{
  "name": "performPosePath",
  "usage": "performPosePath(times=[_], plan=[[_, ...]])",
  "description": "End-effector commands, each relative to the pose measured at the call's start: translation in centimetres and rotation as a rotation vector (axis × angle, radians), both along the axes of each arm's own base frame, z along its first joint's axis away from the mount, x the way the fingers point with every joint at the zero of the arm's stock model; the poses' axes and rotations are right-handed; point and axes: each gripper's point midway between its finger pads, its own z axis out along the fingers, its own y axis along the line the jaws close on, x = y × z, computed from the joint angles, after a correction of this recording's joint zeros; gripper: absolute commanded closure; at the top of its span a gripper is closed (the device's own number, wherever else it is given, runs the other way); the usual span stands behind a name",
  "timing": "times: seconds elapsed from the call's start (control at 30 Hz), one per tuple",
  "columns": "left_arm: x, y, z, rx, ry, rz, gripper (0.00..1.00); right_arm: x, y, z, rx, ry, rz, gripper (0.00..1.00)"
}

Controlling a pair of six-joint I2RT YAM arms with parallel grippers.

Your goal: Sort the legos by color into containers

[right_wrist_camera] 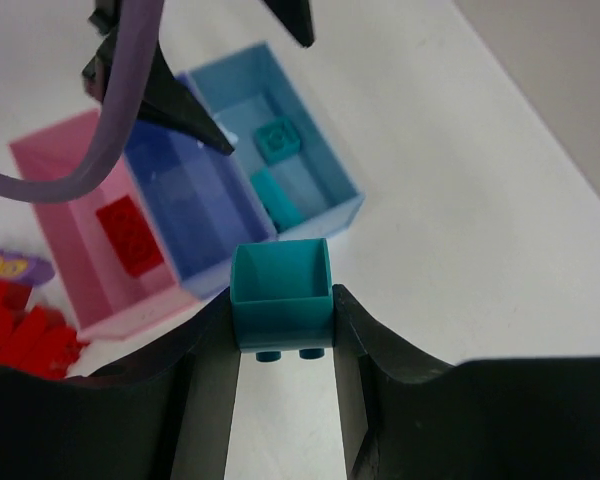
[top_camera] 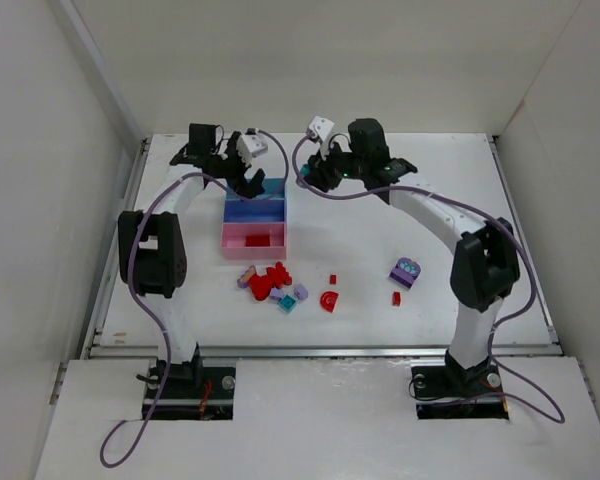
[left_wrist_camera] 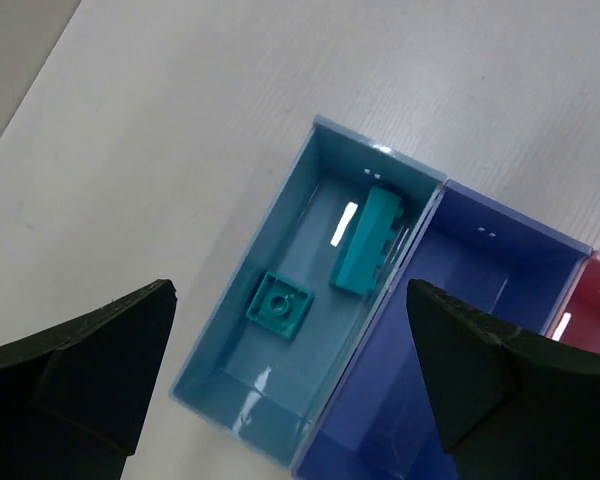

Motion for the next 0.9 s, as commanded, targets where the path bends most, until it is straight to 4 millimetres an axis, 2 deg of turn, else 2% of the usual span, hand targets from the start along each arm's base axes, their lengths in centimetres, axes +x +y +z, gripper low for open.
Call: performPosePath(times=[0.0, 0.03, 0.07, 0.13, 0.17, 0.2, 0.23, 0.27, 0.3, 0.33, 0.37, 0.4, 0.43, 0.47, 0.5, 0.53, 0.6, 0.7, 0.73, 0.8, 0.83, 0.87], plan=[[0.6, 3.3, 8.1, -0.187, 0.007, 0.244, 0.00, 1.2, 3.9, 2.3, 0.064, -0.068, 0.068, 1.00], [0.6, 4.3, 8.3, -0.201, 0.019, 0.303, 0.00, 2.0, 5.5, 2.2, 0.070, -0.078, 0.083, 1.00], [0.8, 6.1, 9.2, -0.180, -0.011, 0.404, 0.00, 2.7, 5.9, 2.2, 0.074, -0.085, 0.083, 1.00], [0.2, 8.4, 8.1, -0.142, -0.002, 0.512, 0.00, 3.4, 8.2, 2.0, 0.085, -0.100, 0.109, 1.00], [0.0, 10.2, 8.8, -0.104, -0.036, 0.595, 0.00, 3.9, 8.6, 1.8, 0.087, -0.104, 0.110, 1.00], [-0.3, 10.9, 8.8, -0.091, -0.040, 0.634, 0.00, 4.4, 8.9, 1.6, 0.089, -0.107, 0.110, 1.00], [-0.8, 12.0, 7.9, -0.065, -0.022, 0.677, 0.00, 4.3, 9.8, 1.4, 0.091, -0.109, 0.122, 1.00], [-1.1, 12.5, 8.3, -0.059, -0.026, 0.711, 0.00, 4.9, 10.2, 0.6, 0.089, -0.106, 0.122, 1.00], [-1.3, 13.5, 7.6, -0.033, -0.008, 0.774, 0.00, 4.9, 10.9, 0.1, 0.086, -0.105, 0.124, 1.00], [-1.4, 14.0, 7.1, -0.022, 0.000, 0.804, 0.00, 5.3, 11.0, -0.6, 0.081, -0.104, 0.115, 1.00], [-1.5, 14.5, 7.5, -0.012, -0.014, 0.826, 0.00, 5.7, 11.1, -0.6, 0.084, -0.117, 0.106, 1.00], [-1.7, 14.7, 6.8, -0.007, 0.003, 0.849, 0.00, 6.1, 11.1, -1.8, 0.070, -0.104, 0.093, 0.96], [-1.7, 15.2, 6.6, -0.006, 0.004, 0.885, 0.00, 6.0, 11.6, -1.5, 0.074, -0.119, 0.089, 0.88], [-1.7, 15.6, 6.3, -0.005, 0.003, 0.913, 0.00, 6.6, 11.5, -2.1, 0.070, -0.116, 0.060, 0.82], [-1.9, 15.5, 5.8, -0.006, 0.019, 0.919, 0.00, 6.7, 11.6, -2.3, 0.070, -0.116, 0.060, 0.82], [-1.8, 15.5, 6.0, -0.010, 0.010, 0.919, 0.00, 6.5, 11.9, -2.3, 0.068, -0.118, 0.059, 0.63], [-1.8, 15.3, 6.0, -0.016, 0.013, 0.910, 0.00, 6.3, 12.4, -2.1, 0.071, -0.128, 0.060, 0.33], [-1.7, 14.6, 6.3, -0.012, 0.006, 0.843, 0.00, 5.9, 13.0, -1.1, 0.080, -0.142, 0.044, 0.07], [-1.8, 14.3, 6.7, -0.014, 0.005, 0.823, 0.00, 6.1, 12.8, 0.4, 0.095, -0.170, 0.029, 0.00], [-1.7, 13.6, 6.5, -0.026, 0.020, 0.781, 0.00, 6.0, 12.8, 1.9, 0.108, -0.192, 0.002, 0.00], [-1.8, 13.4, 6.5, -0.032, 0.022, 0.772, 0.00, 6.1, 12.6, 4.1, 0.132, -0.229, -0.013, 0.00], [-1.8, 13.2, 6.5, -0.037, 0.024, 0.764, 0.00, 6.1, 12.3, 5.1, 0.147, -0.230, -0.033, 0.00]])
